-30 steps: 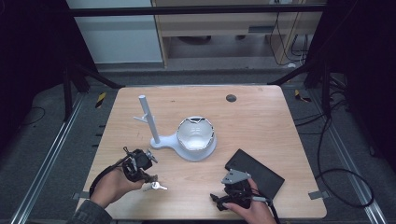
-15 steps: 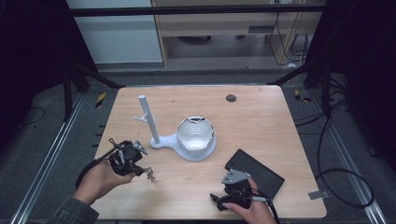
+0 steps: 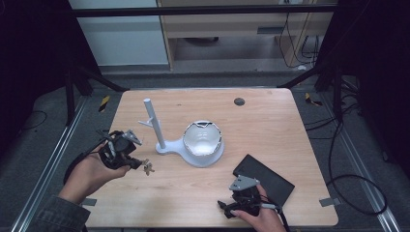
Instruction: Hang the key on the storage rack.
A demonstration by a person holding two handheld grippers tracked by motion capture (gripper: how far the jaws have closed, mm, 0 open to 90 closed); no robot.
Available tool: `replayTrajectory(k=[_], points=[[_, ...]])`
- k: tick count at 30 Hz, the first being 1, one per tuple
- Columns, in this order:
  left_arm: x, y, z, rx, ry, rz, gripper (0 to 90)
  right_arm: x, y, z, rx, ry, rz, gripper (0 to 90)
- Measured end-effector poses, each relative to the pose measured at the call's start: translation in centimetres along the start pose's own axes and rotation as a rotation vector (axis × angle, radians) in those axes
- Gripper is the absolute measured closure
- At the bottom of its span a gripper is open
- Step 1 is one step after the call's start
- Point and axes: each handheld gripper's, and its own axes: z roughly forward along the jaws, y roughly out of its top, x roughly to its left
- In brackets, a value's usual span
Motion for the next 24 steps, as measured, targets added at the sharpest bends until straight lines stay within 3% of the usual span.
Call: replayTrajectory(k=[16, 24], points=[[2.4, 3.8, -4.1, -0.062, 0.038, -0.046, 89.8, 0.0, 0.0, 0.0, 0.001, 0.000, 0.000, 4.0], [3.6, 5.2, -4.9, -0.085, 0.045, -0.082, 89.8, 0.0, 0.0, 0.0, 0.001, 0.000, 0.000, 4.0]])
